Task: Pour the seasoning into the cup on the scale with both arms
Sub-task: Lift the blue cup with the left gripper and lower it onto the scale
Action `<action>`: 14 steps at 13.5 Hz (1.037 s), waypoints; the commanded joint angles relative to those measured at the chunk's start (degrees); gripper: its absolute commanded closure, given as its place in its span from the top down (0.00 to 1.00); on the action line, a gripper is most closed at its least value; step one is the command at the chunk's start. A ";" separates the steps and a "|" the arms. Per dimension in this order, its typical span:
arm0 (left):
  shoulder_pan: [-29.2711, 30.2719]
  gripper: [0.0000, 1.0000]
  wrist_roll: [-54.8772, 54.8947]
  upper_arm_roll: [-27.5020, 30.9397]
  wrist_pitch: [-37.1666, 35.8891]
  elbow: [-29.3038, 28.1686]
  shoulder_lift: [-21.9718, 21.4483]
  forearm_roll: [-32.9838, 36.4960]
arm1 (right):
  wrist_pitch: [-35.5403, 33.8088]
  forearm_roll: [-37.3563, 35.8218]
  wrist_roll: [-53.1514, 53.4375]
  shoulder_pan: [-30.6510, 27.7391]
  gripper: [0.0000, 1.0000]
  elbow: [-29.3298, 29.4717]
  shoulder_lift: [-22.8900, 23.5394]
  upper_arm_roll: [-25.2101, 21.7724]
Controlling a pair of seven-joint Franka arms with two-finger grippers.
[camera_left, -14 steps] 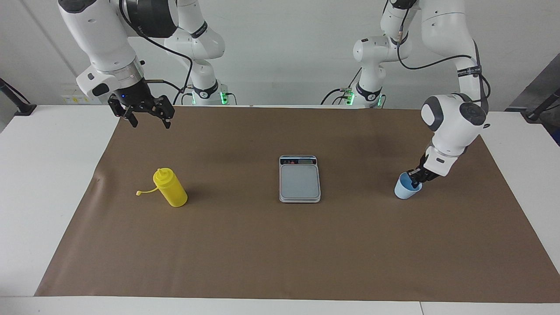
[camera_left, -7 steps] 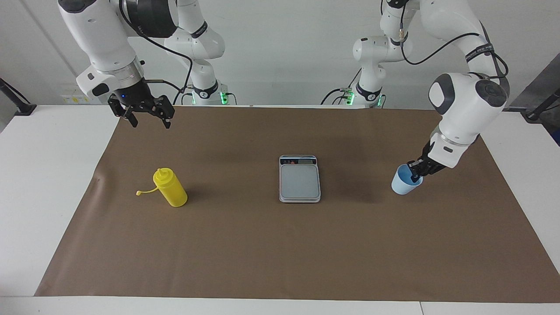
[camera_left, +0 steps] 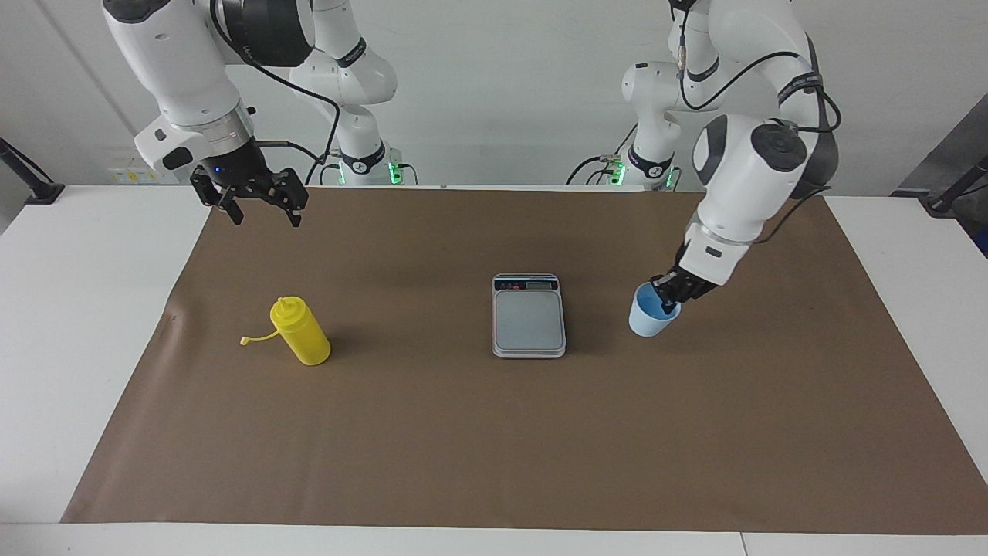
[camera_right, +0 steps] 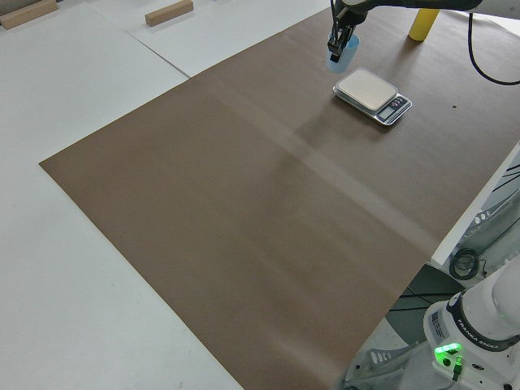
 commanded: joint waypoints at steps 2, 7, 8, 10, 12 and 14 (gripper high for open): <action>-6.24 0.00 -3.46 1.24 3.88 -2.97 0.15 -0.88 | 0.33 0.09 -1.22 -0.41 1.00 -1.08 -0.82 0.00; -10.30 0.00 -6.45 1.33 9.26 -5.88 2.61 -0.26 | 0.33 0.09 -1.22 -0.50 1.00 -1.08 -0.82 0.00; -10.56 0.00 -6.63 1.33 10.74 -6.93 2.62 -0.17 | 0.33 0.09 -1.22 -0.41 1.00 -1.08 -0.82 -0.01; -11.79 0.00 -7.24 1.33 11.81 -7.37 3.66 -0.17 | 0.33 0.09 -1.22 -0.41 1.00 -1.08 -0.82 -0.01; -12.15 0.00 -7.95 1.42 12.51 -7.38 3.93 0.35 | 0.33 0.09 -1.22 -0.41 1.00 -1.08 -0.82 0.08; -12.15 0.00 -8.30 1.42 12.95 -7.38 4.63 0.35 | 0.33 0.09 -1.22 -0.41 1.00 -1.08 -0.82 -0.01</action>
